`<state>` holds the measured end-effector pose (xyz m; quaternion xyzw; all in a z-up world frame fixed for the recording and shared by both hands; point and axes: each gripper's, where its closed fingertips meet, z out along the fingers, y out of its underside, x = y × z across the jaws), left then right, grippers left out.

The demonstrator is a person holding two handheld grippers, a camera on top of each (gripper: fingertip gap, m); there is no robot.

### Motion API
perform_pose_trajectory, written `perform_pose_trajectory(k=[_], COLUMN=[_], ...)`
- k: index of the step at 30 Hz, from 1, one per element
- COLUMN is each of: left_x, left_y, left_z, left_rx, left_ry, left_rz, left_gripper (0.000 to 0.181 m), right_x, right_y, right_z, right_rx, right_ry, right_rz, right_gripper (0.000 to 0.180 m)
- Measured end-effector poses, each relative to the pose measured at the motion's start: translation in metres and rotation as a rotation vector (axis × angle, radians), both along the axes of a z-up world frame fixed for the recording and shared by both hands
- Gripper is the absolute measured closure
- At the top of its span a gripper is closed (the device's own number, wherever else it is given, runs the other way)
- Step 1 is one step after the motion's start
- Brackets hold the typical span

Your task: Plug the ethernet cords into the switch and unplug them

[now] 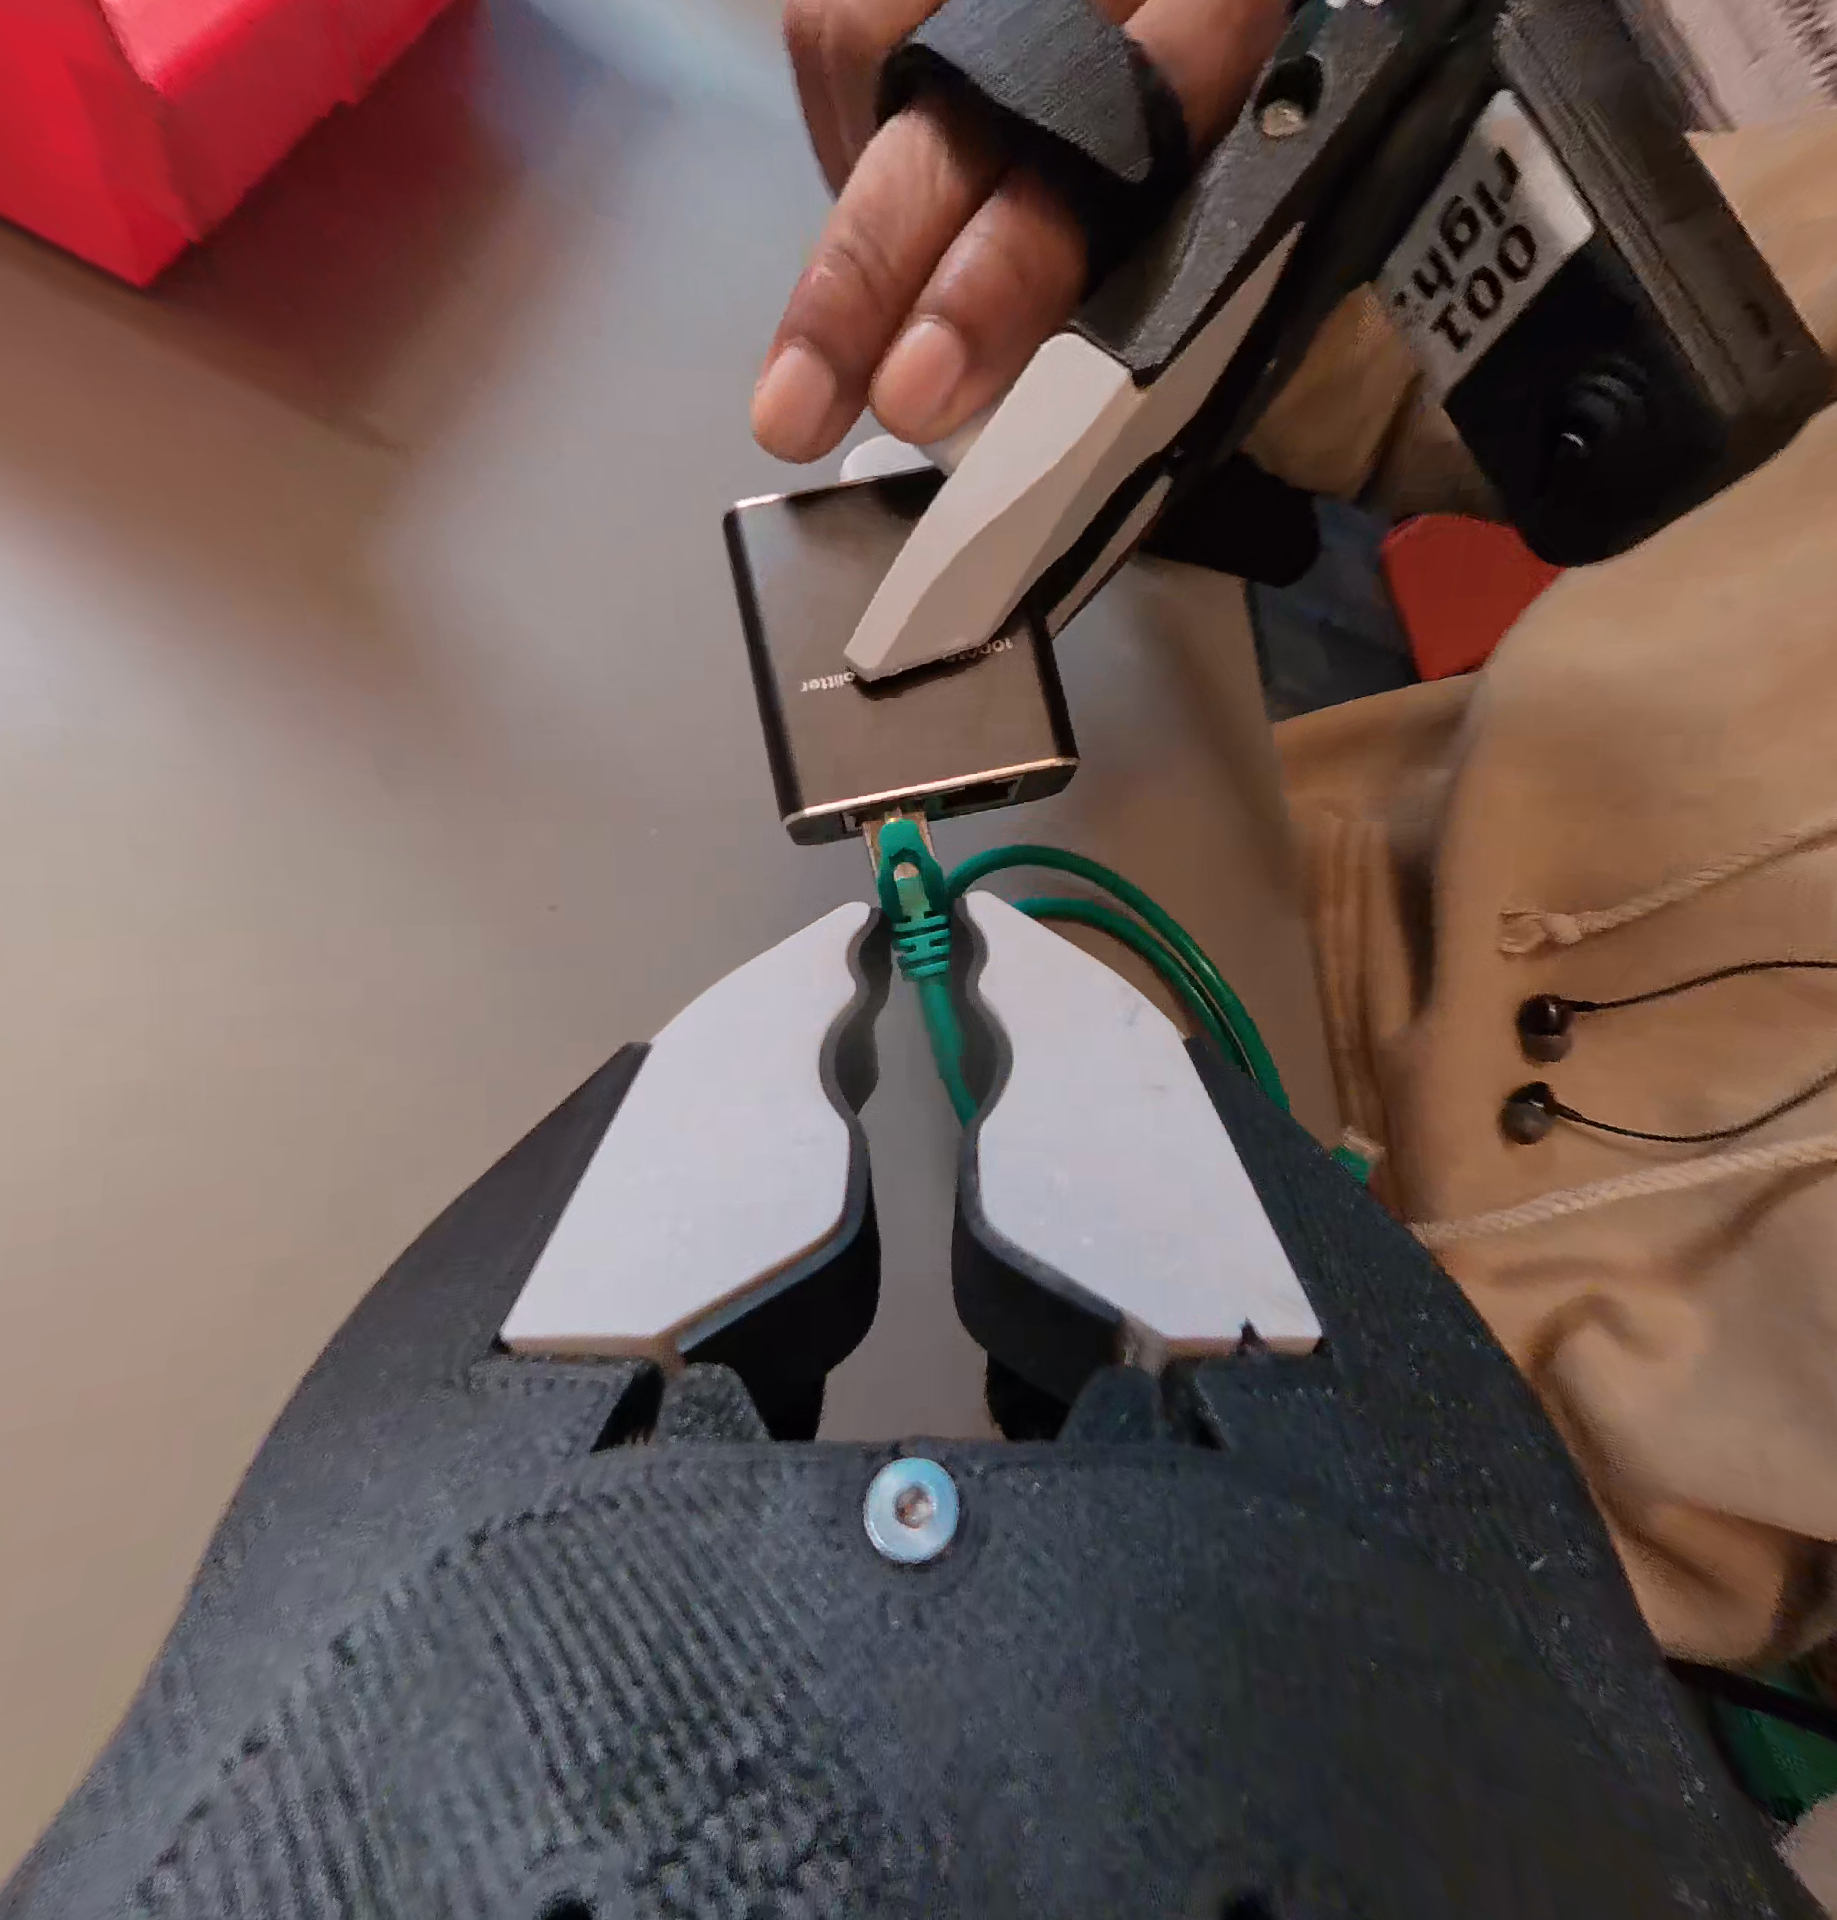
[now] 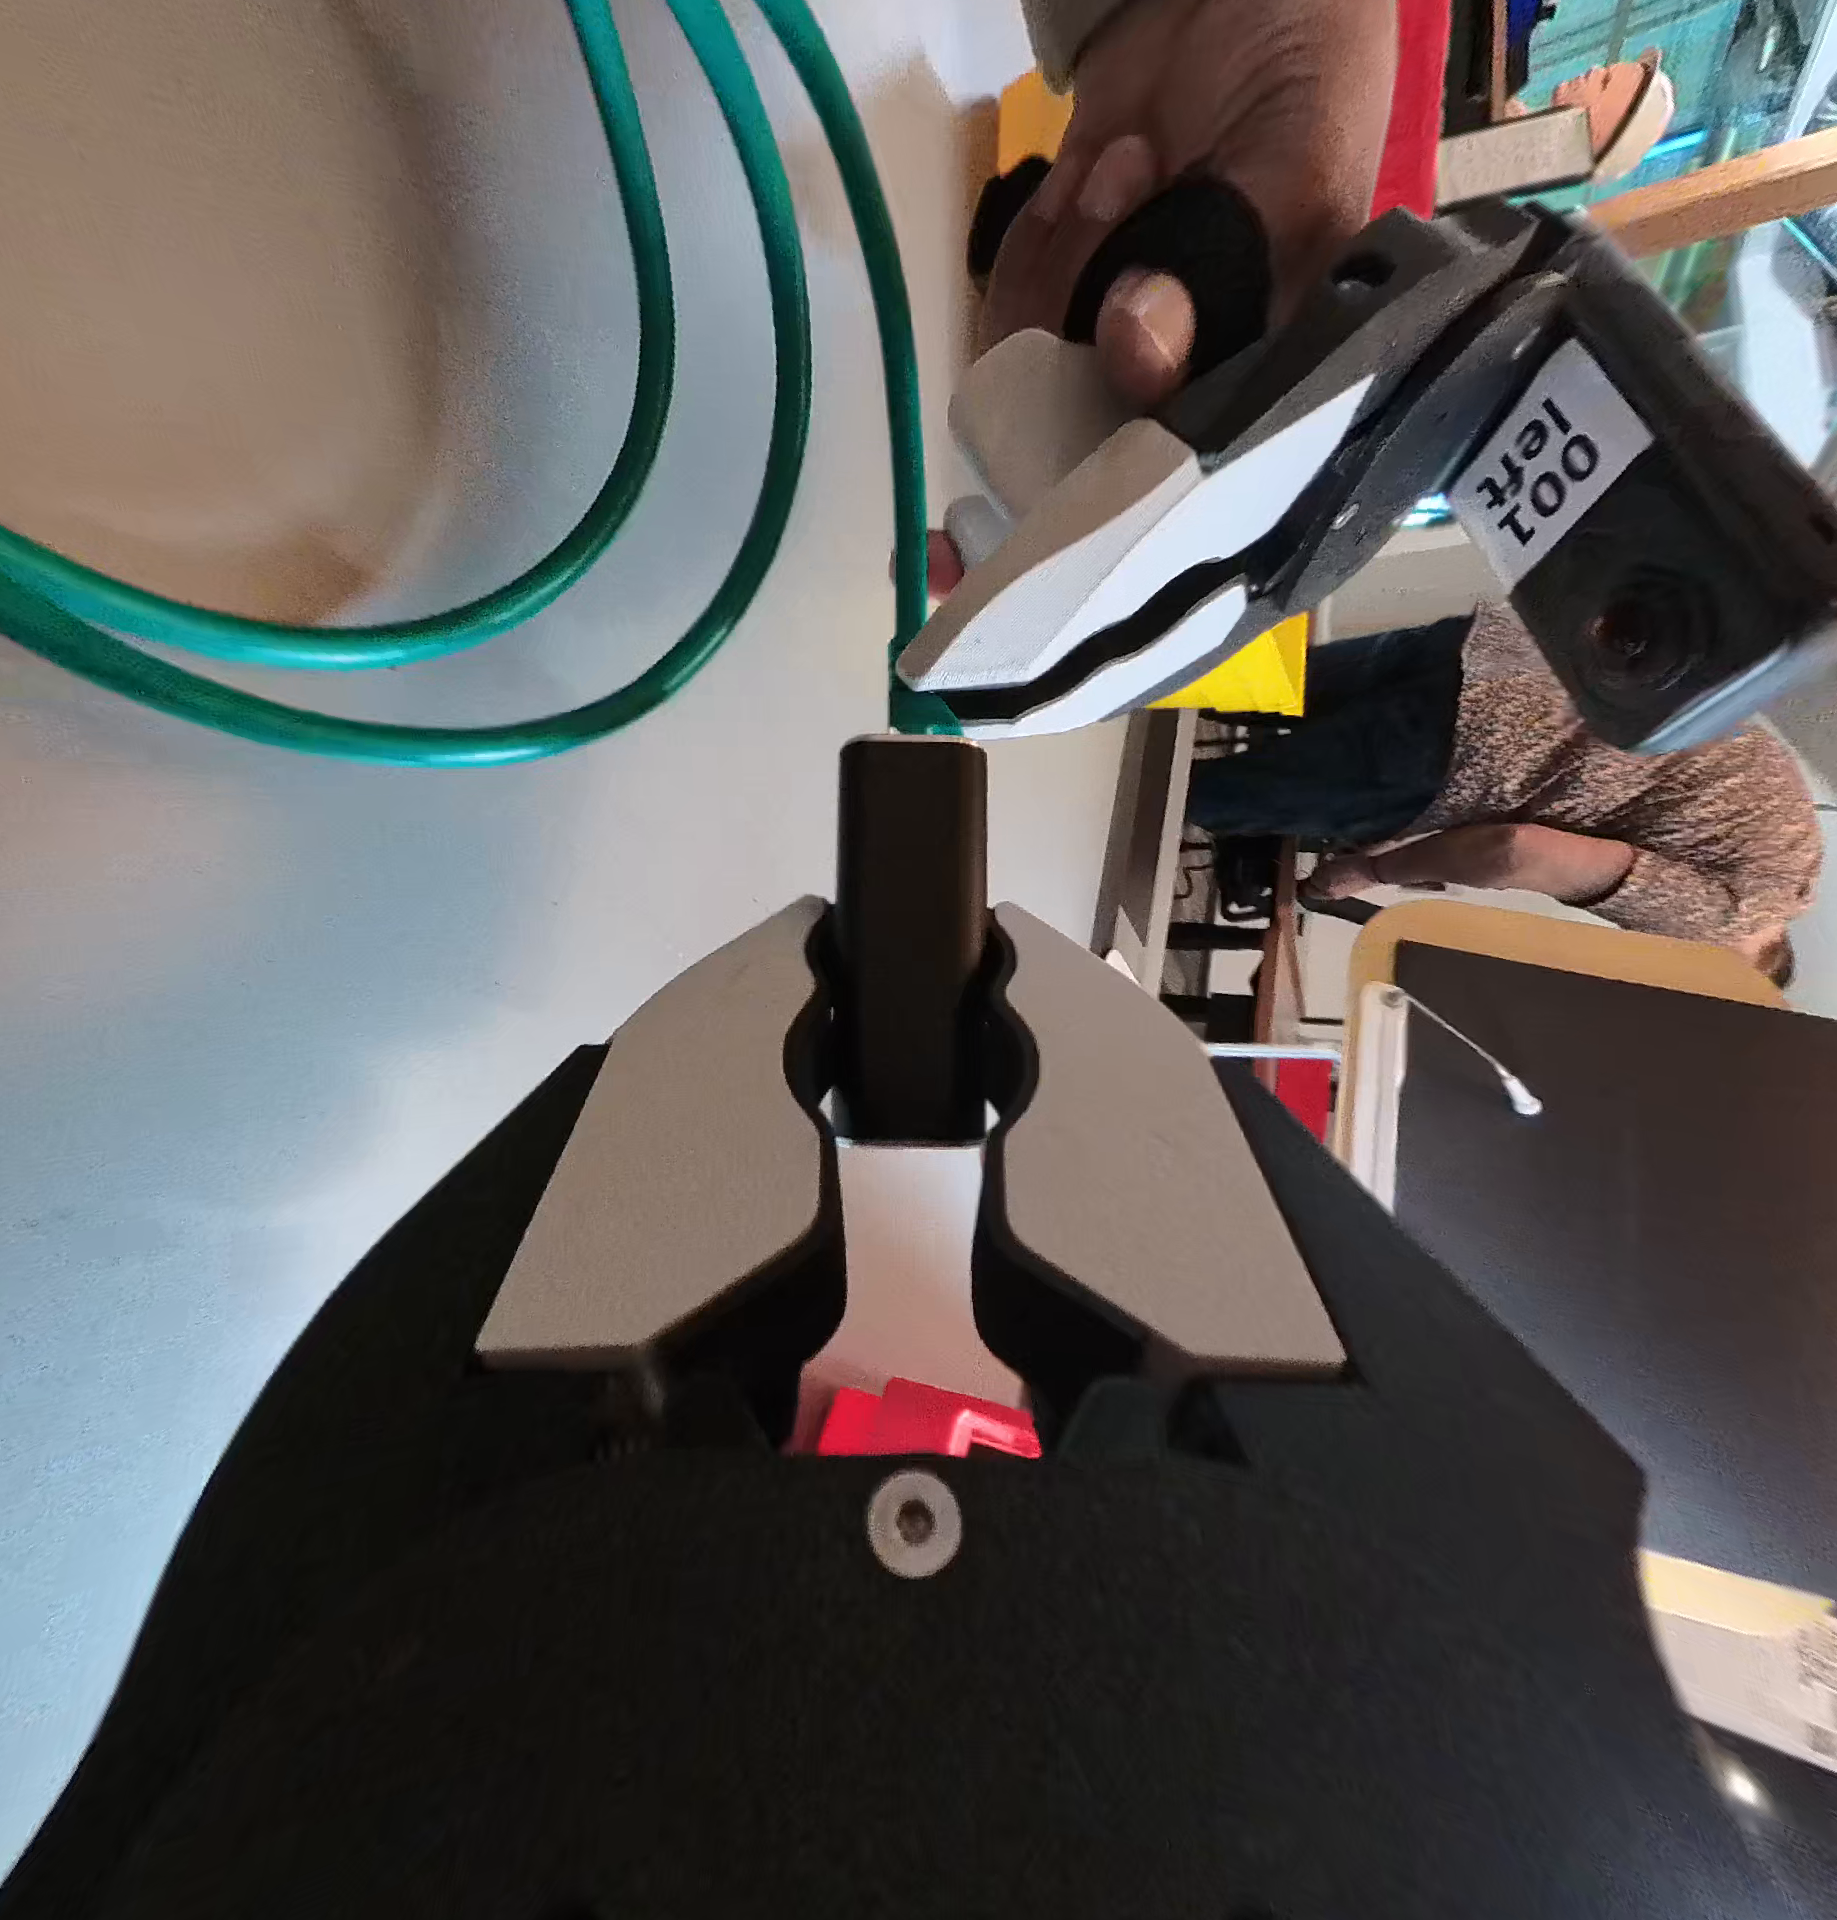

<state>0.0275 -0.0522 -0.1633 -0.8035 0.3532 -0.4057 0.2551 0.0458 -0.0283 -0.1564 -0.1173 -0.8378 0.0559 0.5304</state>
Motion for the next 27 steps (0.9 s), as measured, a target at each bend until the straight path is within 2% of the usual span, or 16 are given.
perform_pose_trajectory(k=[4,12,16,18,20,24,27], left_x=[0.009,0.009,0.003,-0.003,-0.007,0.000,0.011], left_y=[-0.006,-0.008,-0.006,0.000,0.003,0.003,-0.005], left_z=[0.004,0.019,0.021,0.023,0.029,0.040,0.039], left_rx=[-0.010,0.009,0.079,0.160,0.260,0.434,0.466], left_ry=[-0.061,-0.137,-0.074,-0.019,0.059,0.170,0.202], left_rz=[-0.051,-0.036,-0.017,0.035,0.063,0.063,0.006], left_gripper=[0.170,0.170,0.167,0.147,0.139,0.138,0.138], right_x=[0.007,0.007,0.002,0.002,0.002,0.000,0.001], right_y=[-0.006,-0.014,-0.011,-0.008,-0.006,-0.012,-0.023], right_z=[0.001,0.018,0.018,0.018,0.017,0.013,0.006], right_rx=[-0.073,-0.178,-0.216,-0.300,-0.389,-0.611,-0.760], right_ry=[-0.019,0.039,0.065,0.057,0.045,-0.013,-0.113], right_rz=[0.020,0.060,0.034,0.018,0.009,0.018,0.043], right_gripper=[0.156,0.155,0.155,0.155,0.155,0.154,0.153])
